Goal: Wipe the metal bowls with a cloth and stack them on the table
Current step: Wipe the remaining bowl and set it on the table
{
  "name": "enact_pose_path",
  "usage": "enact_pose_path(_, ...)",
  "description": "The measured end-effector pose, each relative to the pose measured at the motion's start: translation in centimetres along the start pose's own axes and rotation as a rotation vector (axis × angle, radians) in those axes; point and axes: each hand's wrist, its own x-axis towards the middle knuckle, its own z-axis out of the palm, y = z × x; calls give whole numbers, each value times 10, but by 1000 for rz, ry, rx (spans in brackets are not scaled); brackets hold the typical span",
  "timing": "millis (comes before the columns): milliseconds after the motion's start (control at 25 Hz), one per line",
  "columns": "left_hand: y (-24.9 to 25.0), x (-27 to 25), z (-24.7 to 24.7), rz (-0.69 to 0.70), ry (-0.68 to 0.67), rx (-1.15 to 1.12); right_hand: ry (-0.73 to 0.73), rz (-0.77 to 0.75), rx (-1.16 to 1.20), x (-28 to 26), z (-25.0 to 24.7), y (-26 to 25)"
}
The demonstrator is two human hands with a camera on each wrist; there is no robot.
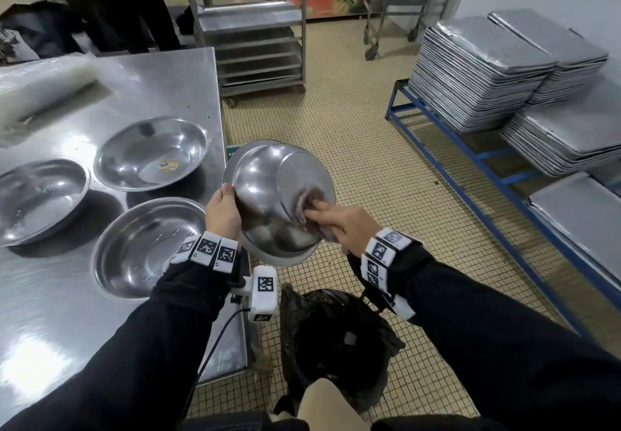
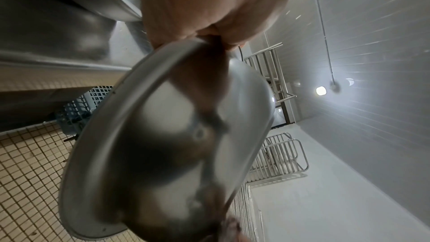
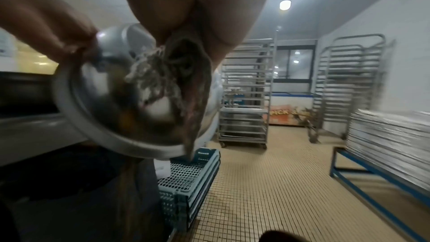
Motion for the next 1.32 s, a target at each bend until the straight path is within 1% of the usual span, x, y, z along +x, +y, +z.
enact_pose_path(80,-1,-3,-1,15,9,20,-30,124,-31,-13,2,10)
enact_pose_path(120,-2,-4,-1,25,8,29,-14,228,-23,-16,0,12)
enact_pose_path(160,-2,-5,-1,23,5,33,37,345,12,-15,-2,14)
enact_pose_path(200,-2,-6,-1,21,1,32,125,451,76,-13,-6,14)
enact_pose_path(240,-1,-8,1,12,-10,25,244,521,156,-10,-9,11)
enact_pose_path(280,1,-11,3,8,-28,13,380,547,235,-6,-13,6)
enact_pose_path(360,3,-19,8,5,-65,-31,606,521,355,7,-20,-10)
enact_pose_path(400,5,-22,11,0,-83,-46,665,487,375,14,-22,-20)
enact_pose_path(440,8,-27,13,-3,-106,-54,680,442,363,22,-24,-31)
enact_pose_path(480,11,-30,15,-7,-136,-66,663,387,324,29,-25,-39)
enact_pose_path(560,21,-38,18,-1,-183,-112,585,247,217,36,-20,-52)
enact_pose_path(640,34,-45,21,7,-191,-160,524,114,128,29,-8,-55)
enact_pose_path(720,42,-46,22,25,-166,-170,499,54,97,11,4,-49)
enact_pose_path(760,45,-46,21,26,-154,-169,496,65,112,0,10,-45)
enact_pose_path(840,45,-44,19,17,-135,-169,527,171,166,-20,20,-37)
enact_pose_path(920,43,-44,17,8,-136,-167,611,383,276,-36,27,-31)
enact_pose_path(1000,40,-46,15,-1,-141,-163,731,597,461,-46,28,-25)
enact_pose_path(1040,38,-48,15,-6,-142,-165,806,664,524,-49,25,-23)
enact_pose_path(1080,37,-50,14,-10,-141,-171,887,686,550,-51,21,-22)
enact_pose_path(1120,36,-53,15,-11,-143,-179,963,661,554,-51,15,-23)
enact_pose_path(1160,38,-57,16,-8,-147,-186,1011,593,542,-48,9,-26)
enact_pose_path(1200,37,-60,18,-5,-149,-189,1018,505,529,-44,6,-32)
enact_pose_path(1280,40,-68,23,7,-172,-187,941,287,484,-33,6,-51)
enact_pose_path(1320,42,-72,26,23,-180,-168,882,169,411,-27,8,-59)
